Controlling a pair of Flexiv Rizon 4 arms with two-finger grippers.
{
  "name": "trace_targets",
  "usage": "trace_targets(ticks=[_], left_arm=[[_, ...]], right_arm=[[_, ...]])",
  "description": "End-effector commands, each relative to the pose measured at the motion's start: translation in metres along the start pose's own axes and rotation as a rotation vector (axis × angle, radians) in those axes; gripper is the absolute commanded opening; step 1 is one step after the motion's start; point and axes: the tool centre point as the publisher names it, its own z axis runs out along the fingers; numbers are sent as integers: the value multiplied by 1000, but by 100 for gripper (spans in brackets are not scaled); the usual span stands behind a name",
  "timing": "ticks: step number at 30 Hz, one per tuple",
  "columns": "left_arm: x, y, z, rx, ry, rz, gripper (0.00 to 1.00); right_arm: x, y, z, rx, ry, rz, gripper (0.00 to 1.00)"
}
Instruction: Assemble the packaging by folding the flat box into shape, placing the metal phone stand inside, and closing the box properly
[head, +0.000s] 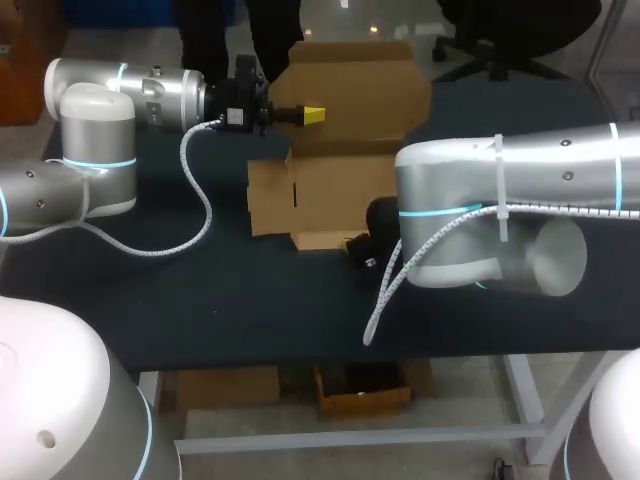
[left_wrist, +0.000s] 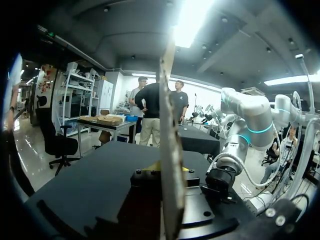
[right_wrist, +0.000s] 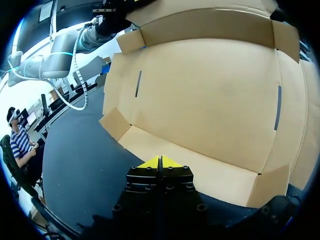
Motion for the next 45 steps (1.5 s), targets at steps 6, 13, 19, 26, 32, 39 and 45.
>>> trace_targets(ticks=[6,13,19,26,32,39,45], left_arm=[[-1,1,-1,1,4,0,0],[-1,1,-1,1,4,0,0],[-1,1,-1,1,4,0,0],[-1,1,-1,1,4,0,0],[-1,1,-1,1,4,0,0],[-1,1,-1,1,4,0,0],[0,1,-1,1,4,0,0]], right_arm=[[0,0,2,-20,-7,-4,0],[-2,3,4,-27,-11,-7,0],[-4,5,6,-32,-10,-7,0],[-8,0,12,-18,-11,5,0],[-10,-4,12,-17,-10,14,0],[-10,-4,12,-17,-10,14,0],[-10,-4,12,-17,-10,14,0]])
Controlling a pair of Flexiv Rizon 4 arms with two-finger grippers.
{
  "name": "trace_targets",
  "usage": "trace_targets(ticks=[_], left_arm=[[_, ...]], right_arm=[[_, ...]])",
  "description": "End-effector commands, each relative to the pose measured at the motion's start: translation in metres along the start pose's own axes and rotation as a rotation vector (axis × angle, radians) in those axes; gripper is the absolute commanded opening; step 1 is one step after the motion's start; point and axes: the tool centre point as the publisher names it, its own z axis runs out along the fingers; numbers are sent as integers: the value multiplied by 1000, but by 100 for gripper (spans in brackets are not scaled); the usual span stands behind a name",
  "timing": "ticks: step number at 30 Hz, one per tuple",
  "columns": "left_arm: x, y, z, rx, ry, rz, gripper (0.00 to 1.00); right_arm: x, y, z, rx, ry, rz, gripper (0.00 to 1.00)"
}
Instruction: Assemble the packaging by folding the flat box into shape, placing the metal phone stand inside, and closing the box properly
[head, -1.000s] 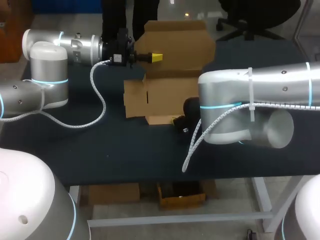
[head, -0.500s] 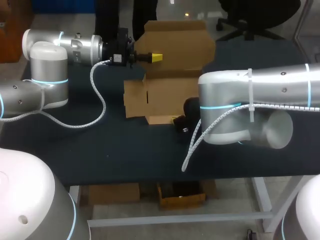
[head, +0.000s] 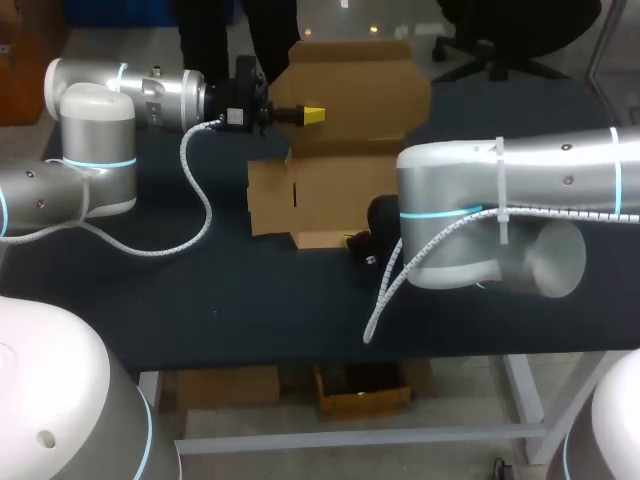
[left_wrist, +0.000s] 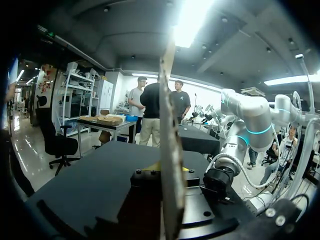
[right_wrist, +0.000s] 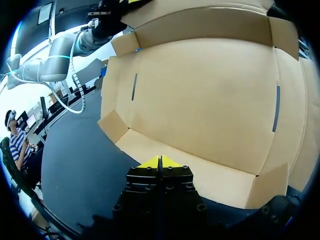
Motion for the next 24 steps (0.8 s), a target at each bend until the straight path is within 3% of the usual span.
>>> trace_targets(ticks=[1,24], left_arm=[[1,1,-1,2,4,0,0],[58,5,1,3,32,21,0]], right_arm=[[-3,-6,8,0,-2,0,0],[-3,-6,8,0,-2,0,0]])
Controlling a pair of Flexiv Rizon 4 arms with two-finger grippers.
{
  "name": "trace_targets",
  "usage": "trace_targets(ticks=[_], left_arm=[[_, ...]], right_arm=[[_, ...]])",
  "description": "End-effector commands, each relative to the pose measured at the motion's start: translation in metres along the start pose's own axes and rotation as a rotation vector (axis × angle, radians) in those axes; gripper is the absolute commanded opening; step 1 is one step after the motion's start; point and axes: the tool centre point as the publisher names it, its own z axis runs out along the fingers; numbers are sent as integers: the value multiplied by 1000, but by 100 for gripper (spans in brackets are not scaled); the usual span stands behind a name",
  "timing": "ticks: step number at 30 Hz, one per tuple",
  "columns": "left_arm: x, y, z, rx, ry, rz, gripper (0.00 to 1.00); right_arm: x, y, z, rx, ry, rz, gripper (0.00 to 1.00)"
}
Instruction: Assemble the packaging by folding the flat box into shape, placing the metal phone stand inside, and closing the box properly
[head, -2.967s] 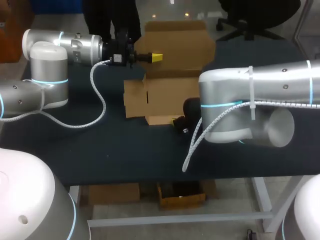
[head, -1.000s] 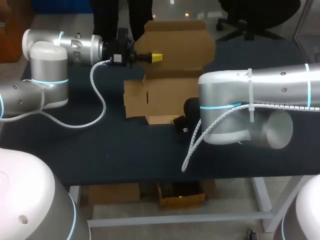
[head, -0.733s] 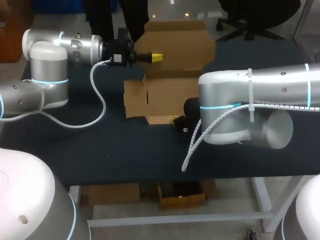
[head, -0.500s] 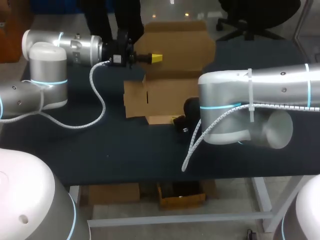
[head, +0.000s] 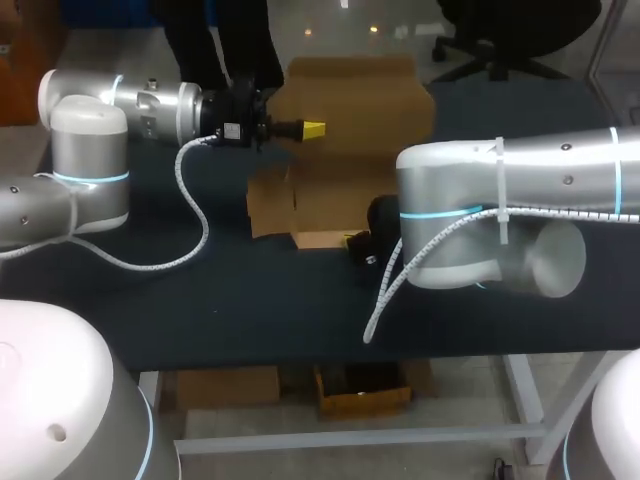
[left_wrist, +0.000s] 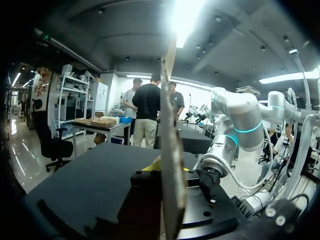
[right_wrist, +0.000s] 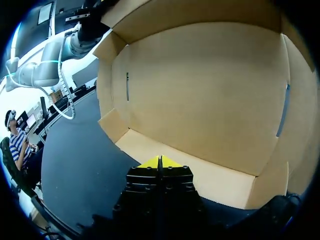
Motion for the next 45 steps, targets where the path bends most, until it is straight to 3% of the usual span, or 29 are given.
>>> trace_targets(ticks=[1,13,45], left_arm=[[12,3,2,-4,-6,0,0],[30,13,6,-11,4,-25,0],[40,32,10,-20,10,-94,0]], right_arm=[[-3,-6,8,0,-2,0,0],[-3,-6,8,0,-2,0,0],[-3,-6,8,0,-2,0,0]])
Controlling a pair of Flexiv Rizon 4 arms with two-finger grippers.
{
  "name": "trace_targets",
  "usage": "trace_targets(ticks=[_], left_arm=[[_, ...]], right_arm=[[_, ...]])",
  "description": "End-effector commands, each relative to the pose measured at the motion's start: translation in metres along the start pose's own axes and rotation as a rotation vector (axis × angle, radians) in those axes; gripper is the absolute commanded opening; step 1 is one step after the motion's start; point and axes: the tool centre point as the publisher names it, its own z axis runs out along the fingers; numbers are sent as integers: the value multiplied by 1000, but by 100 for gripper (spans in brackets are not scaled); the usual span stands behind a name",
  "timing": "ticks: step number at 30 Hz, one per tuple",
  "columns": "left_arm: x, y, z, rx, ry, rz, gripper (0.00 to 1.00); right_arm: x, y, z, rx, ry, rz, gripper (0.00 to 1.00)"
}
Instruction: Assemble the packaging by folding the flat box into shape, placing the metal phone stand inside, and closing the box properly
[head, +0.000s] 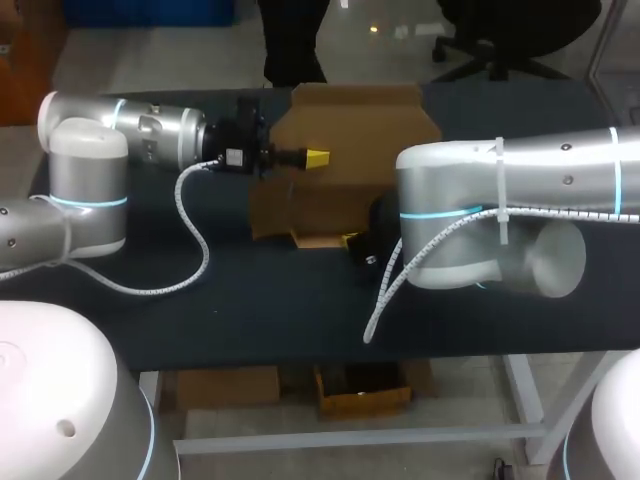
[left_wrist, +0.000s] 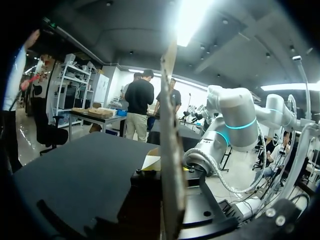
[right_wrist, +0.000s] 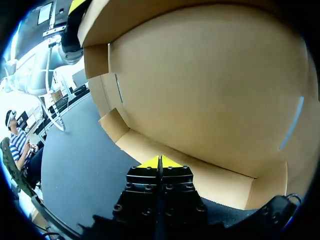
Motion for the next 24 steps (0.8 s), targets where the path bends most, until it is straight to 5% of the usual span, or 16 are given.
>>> trace_targets(ticks=[1,24], left_arm=[[0,6,2,-1,-4,-2,0],[0,10,1,-4,-11,-14,0]], right_arm=[[-2,-6,8,0,-2,0,0],[-2,-6,8,0,-2,0,0]])
